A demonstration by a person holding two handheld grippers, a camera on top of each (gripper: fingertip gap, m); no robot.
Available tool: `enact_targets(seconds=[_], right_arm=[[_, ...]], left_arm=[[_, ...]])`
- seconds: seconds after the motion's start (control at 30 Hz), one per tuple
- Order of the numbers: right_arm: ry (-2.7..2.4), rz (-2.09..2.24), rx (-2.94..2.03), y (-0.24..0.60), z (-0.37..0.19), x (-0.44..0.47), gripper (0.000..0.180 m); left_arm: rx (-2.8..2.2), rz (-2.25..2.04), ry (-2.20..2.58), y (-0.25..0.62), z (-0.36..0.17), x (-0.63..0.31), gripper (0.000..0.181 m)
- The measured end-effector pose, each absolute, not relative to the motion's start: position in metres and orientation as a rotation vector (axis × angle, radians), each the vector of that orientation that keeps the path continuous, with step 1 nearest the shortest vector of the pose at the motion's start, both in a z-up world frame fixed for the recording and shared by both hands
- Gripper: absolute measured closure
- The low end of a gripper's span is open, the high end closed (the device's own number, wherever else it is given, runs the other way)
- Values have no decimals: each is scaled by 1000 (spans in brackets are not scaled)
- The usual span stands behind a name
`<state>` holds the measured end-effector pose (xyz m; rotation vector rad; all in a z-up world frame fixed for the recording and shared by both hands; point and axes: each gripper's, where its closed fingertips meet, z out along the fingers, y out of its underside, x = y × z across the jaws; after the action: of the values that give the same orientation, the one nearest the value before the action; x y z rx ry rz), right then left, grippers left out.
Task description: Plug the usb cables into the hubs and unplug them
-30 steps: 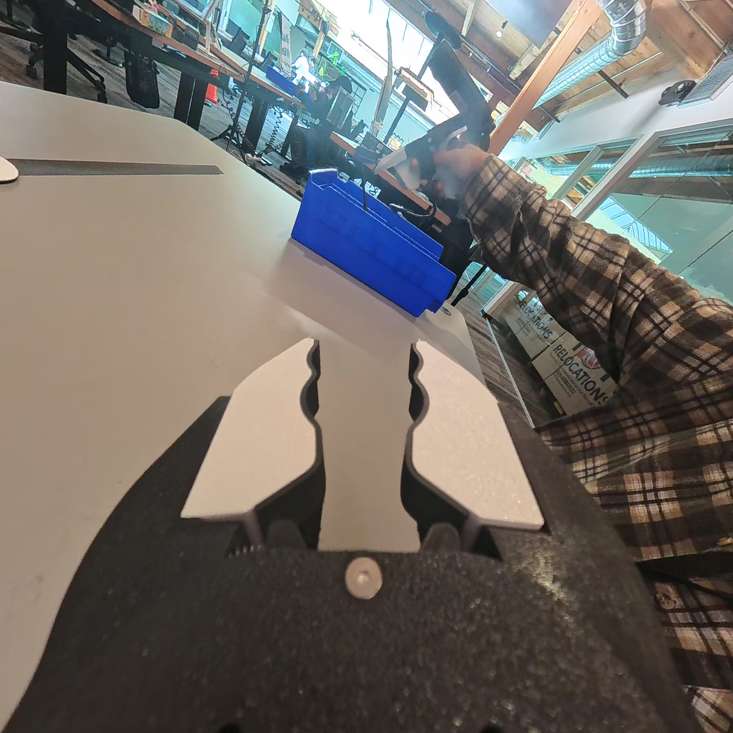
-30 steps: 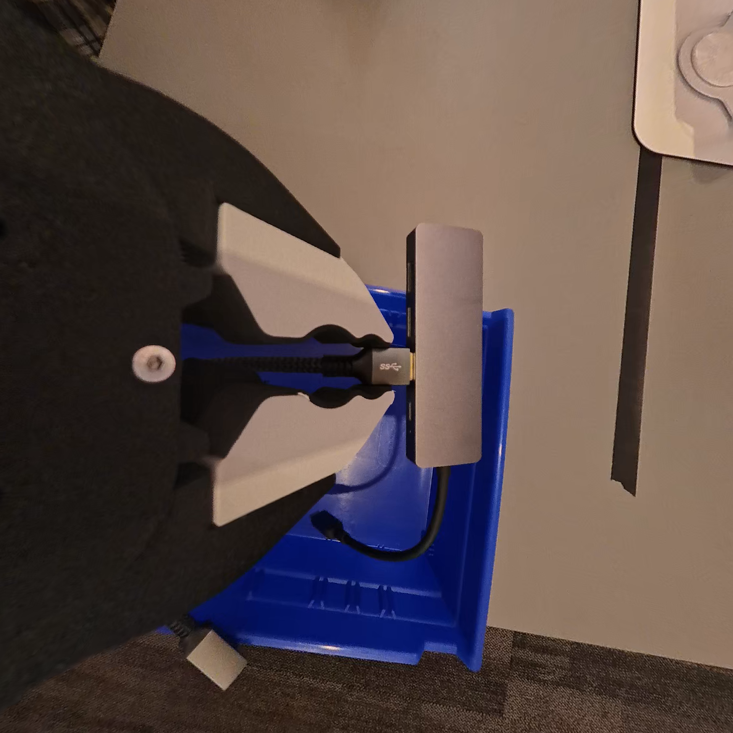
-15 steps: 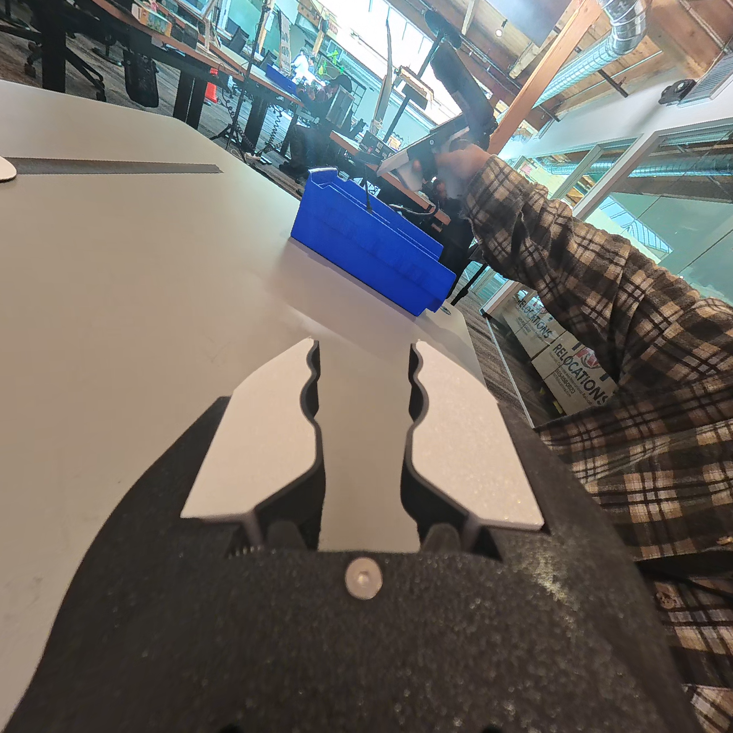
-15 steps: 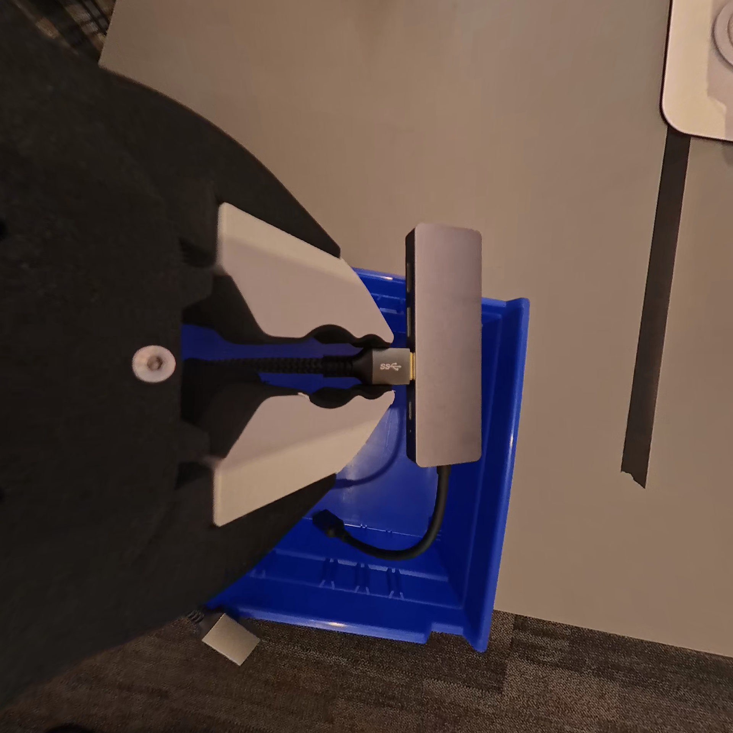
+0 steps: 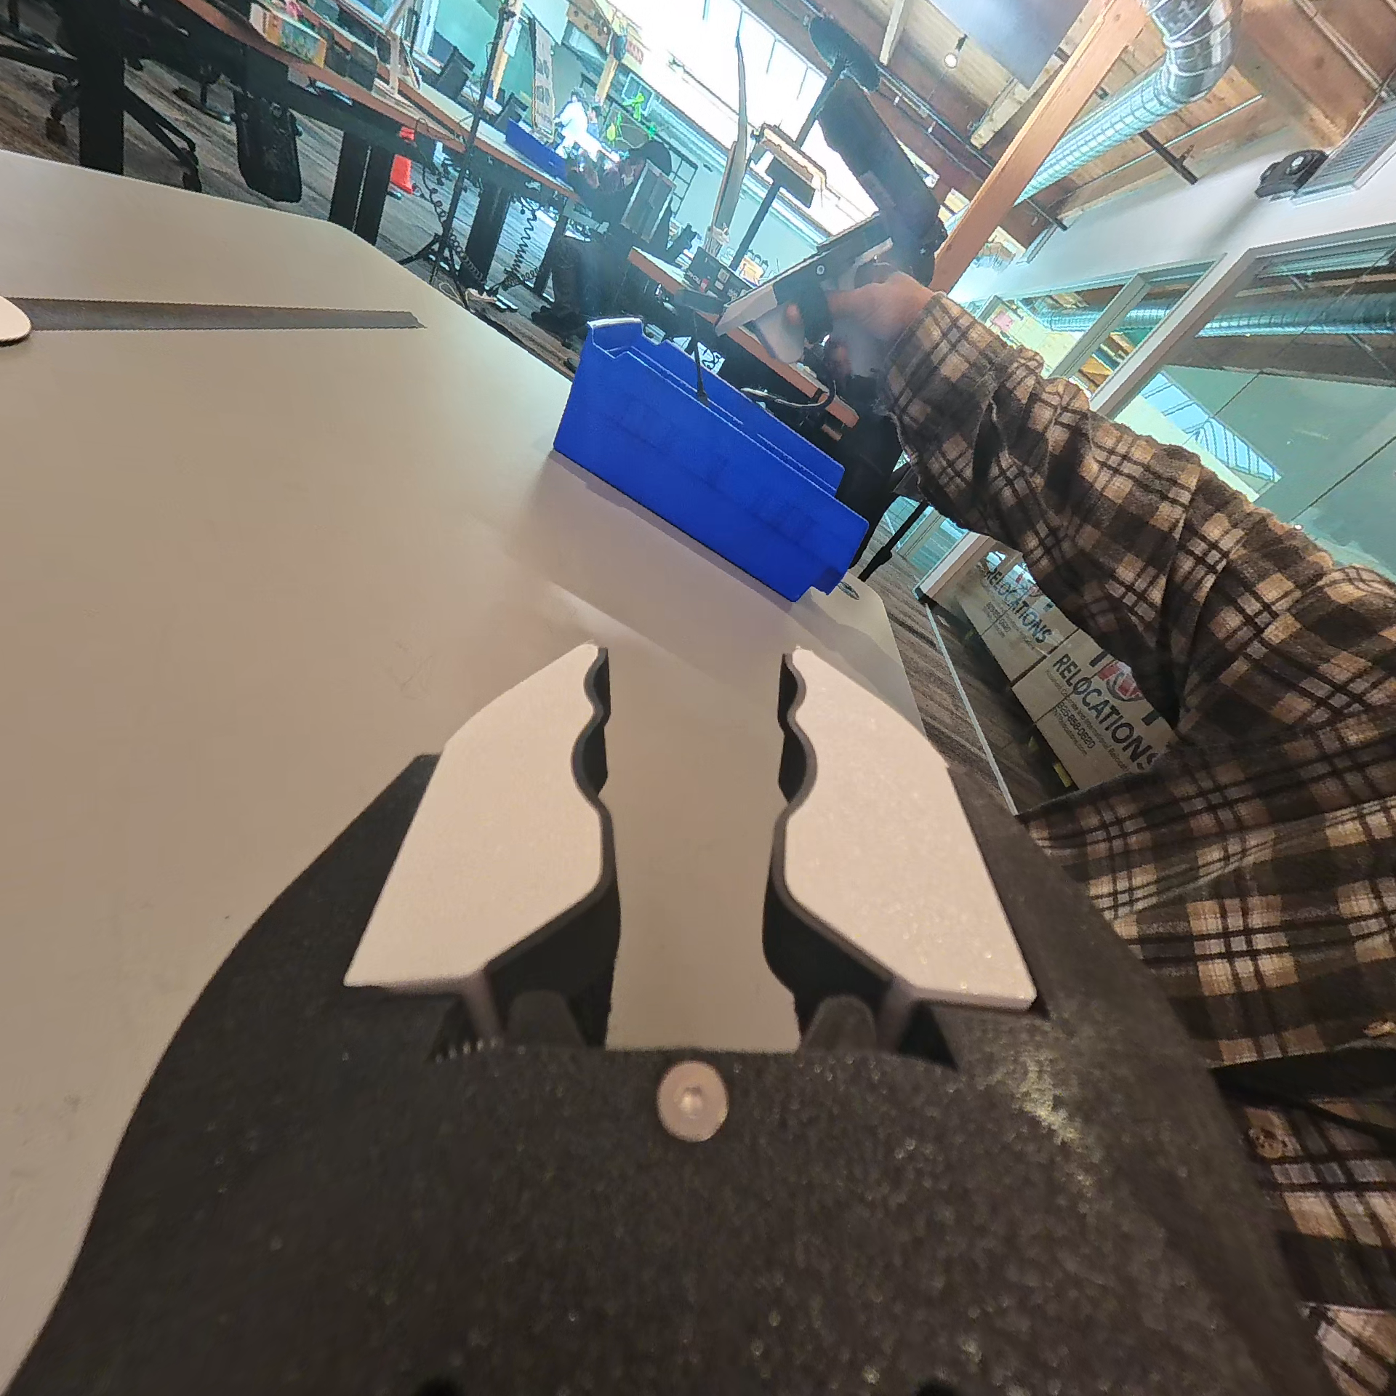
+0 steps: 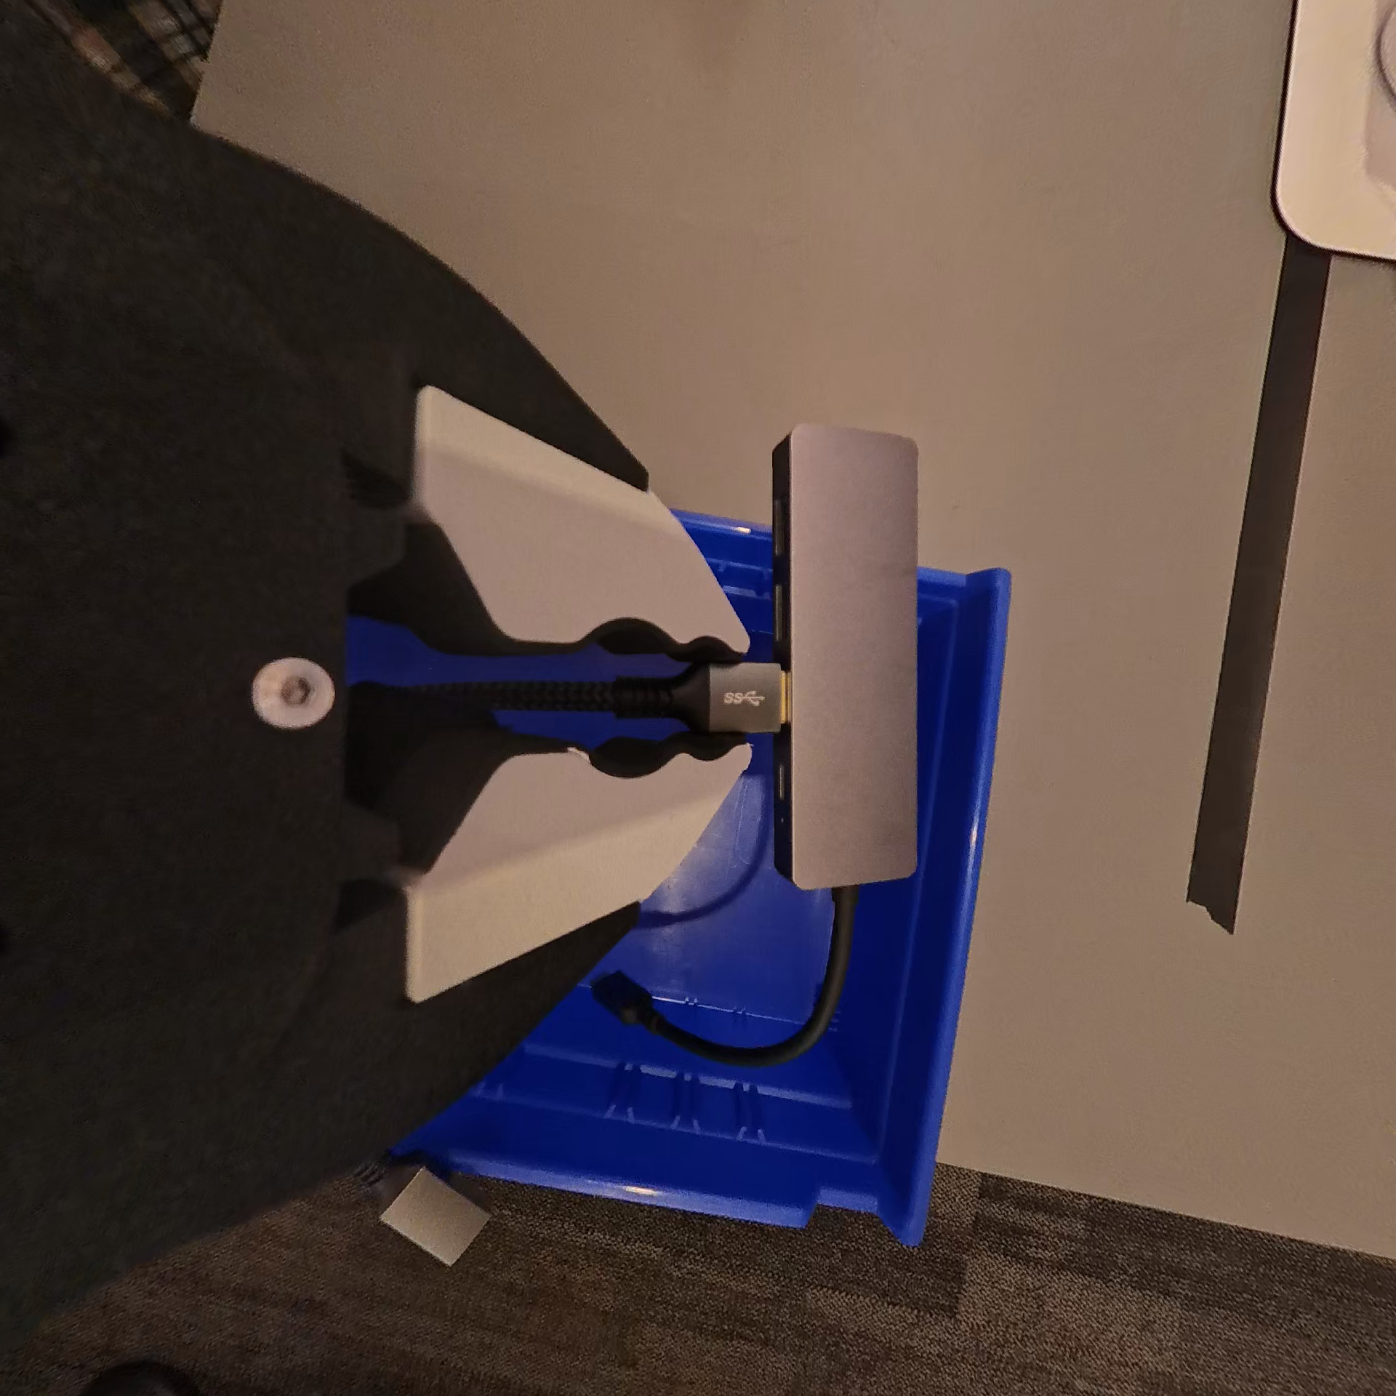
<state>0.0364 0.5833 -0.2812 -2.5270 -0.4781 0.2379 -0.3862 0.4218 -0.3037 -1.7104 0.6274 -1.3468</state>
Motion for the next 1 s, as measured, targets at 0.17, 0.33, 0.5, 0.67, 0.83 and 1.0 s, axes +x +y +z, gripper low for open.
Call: enact_targets(seconds=[0.17,0.33,0.5,0.67,0.83,1.0], right_arm=[[-483,241,-2529,584,-282,36,163],[-484,240,-2529,584,-284,37,163],[-478,238,-2532,586,-287,38,163],[-468,236,-2548,587,-299,39,162],[-446,223,-2588,588,-321,43,162],[-405,229,-2617,588,-339,49,163]], left_arm=[[-1712,-1347,625,422,-304,-386,139],[-1715,-1347,626,422,-305,-386,139],[-1719,-1348,626,423,-306,-386,139],[-1724,-1346,625,423,-308,-386,139],[-1726,-1345,622,424,-308,-387,139],[-1726,-1345,620,424,-308,-387,139]])
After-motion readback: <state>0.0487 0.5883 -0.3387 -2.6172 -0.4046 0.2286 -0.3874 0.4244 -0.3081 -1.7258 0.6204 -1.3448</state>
